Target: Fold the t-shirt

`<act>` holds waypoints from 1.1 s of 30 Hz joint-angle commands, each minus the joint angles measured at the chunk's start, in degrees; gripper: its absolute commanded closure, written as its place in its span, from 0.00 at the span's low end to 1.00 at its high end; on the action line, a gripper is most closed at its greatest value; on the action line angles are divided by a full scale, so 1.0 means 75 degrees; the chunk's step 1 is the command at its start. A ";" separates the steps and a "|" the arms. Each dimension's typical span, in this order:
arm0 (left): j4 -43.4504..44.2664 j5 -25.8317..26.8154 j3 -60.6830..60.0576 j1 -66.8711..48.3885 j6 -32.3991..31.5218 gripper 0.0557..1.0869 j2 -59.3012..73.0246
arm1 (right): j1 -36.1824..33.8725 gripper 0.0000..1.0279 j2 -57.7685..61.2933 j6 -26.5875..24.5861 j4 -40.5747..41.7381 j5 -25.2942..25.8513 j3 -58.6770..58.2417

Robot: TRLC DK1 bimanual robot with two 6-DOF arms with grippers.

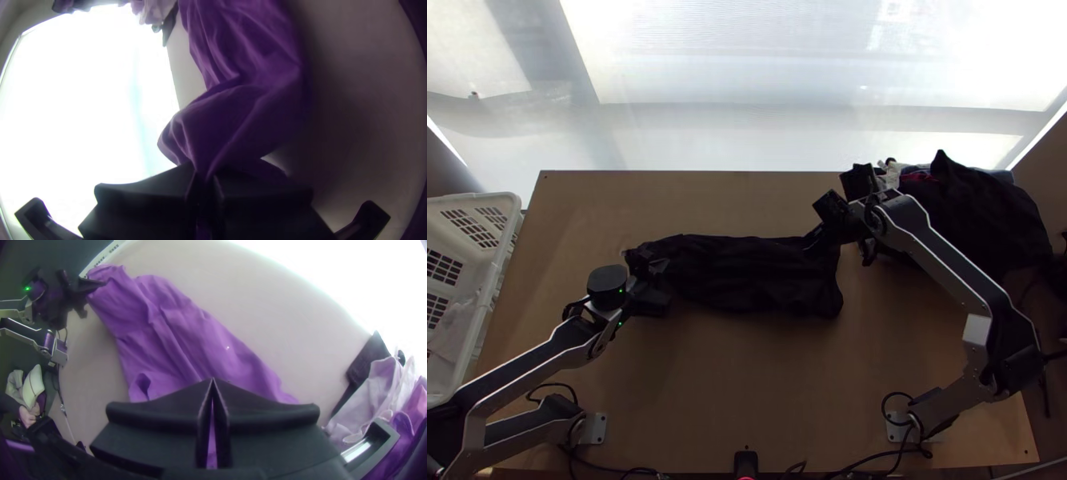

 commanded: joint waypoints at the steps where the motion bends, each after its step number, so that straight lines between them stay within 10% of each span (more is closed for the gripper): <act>1: 0.0012 0.0144 0.1266 -0.0943 0.0325 0.96 0.1091 | -0.0641 0.97 -0.0982 0.0026 -0.0135 -0.0104 -0.0660; 33: 0.0165 -0.0829 0.6634 -0.4189 0.0747 0.93 0.6540 | -0.2680 0.97 -0.3115 -0.0056 -0.1096 -0.0280 -0.1610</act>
